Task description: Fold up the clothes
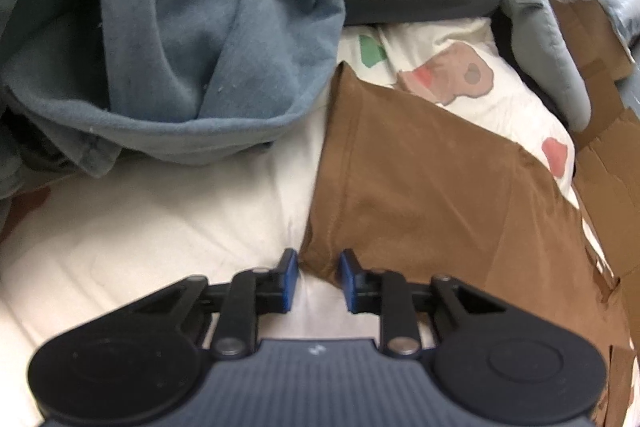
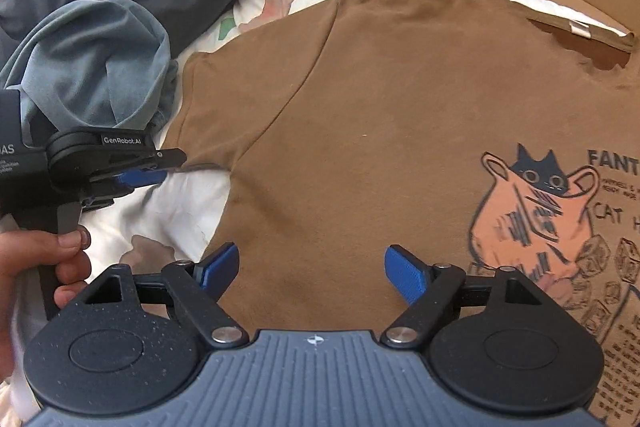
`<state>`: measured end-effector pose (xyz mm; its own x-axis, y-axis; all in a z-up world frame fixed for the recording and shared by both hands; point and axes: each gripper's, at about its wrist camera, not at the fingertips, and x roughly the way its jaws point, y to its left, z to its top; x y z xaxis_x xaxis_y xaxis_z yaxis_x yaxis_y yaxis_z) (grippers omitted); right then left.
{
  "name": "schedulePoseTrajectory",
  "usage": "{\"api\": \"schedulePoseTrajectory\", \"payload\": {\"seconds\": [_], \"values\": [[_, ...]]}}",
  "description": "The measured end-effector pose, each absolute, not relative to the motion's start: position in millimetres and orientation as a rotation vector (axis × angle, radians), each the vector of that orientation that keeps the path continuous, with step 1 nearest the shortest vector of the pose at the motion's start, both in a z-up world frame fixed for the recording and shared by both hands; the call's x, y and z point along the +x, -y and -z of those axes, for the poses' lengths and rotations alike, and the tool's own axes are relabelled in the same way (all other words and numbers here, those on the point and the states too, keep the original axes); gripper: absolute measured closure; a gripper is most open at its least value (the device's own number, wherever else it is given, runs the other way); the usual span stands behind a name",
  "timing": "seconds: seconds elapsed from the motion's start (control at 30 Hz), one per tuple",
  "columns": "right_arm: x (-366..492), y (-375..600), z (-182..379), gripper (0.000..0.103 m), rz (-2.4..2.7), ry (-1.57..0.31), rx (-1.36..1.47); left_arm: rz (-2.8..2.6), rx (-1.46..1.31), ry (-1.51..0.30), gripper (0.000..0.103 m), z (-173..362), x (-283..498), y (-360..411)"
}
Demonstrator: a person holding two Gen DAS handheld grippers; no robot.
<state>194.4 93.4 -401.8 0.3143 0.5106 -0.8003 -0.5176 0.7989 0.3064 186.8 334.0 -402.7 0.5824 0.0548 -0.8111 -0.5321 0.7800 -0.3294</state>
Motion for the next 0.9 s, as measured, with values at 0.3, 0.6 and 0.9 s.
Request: {"api": "schedulePoseTrajectory", "payload": {"seconds": [0.3, 0.6, 0.9], "values": [[205, -115, 395, 0.045, -0.701, -1.019, -0.021, -0.390, -0.662, -0.874, 0.090, 404, 185, -337], [216, -142, 396, 0.076, -0.753, -1.018, -0.068, -0.341, -0.650, -0.797, 0.095, 384, 182, -336], [226, -157, 406, 0.091, -0.739, -1.047, -0.056, -0.284, -0.615, -0.735, 0.095, 358, 190, -332]]}}
